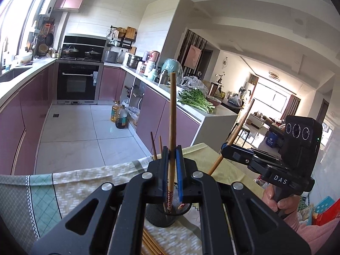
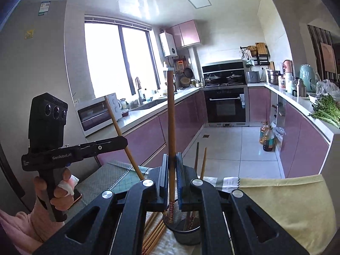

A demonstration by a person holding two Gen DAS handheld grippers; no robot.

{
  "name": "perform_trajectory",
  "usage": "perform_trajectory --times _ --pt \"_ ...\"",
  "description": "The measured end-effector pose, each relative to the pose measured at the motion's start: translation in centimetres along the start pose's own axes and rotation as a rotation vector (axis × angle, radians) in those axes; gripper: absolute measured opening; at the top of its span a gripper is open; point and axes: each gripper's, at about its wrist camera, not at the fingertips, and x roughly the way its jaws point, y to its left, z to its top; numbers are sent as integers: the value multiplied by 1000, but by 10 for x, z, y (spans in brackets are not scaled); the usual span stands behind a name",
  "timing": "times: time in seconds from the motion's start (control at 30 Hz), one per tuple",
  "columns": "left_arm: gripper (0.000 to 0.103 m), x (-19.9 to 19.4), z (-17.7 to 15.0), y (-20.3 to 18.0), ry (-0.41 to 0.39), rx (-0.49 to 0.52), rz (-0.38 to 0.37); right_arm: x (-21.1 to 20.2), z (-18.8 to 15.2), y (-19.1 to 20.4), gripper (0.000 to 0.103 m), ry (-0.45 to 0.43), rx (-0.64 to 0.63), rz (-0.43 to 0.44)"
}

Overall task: Organize utensils
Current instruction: 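Raise the chopsticks upright and release them into the mesh cup with both tools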

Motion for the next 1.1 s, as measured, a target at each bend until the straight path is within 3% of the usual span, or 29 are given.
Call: perform_trajectory --times 0.2,0.37,0.53,0.77,1.07,1.1 --pt "7 34 -12 -5 99 41 16 20 -6 -12 6 62 13 -33" --pt "7 65 -37 -1 225 75 27 34 -17 -20 6 155 18 -48" --pt "7 88 -51 8 301 84 30 50 -27 -21 6 251 18 -57" --pt "8 108 -52 19 318 60 56 79 -42 -26 6 347 29 -70" --pt "17 112 -54 26 301 49 101 92 -45 -34 8 343 74 -93" --pt "19 109 -55 27 294 47 107 90 -46 -34 13 336 77 -93"
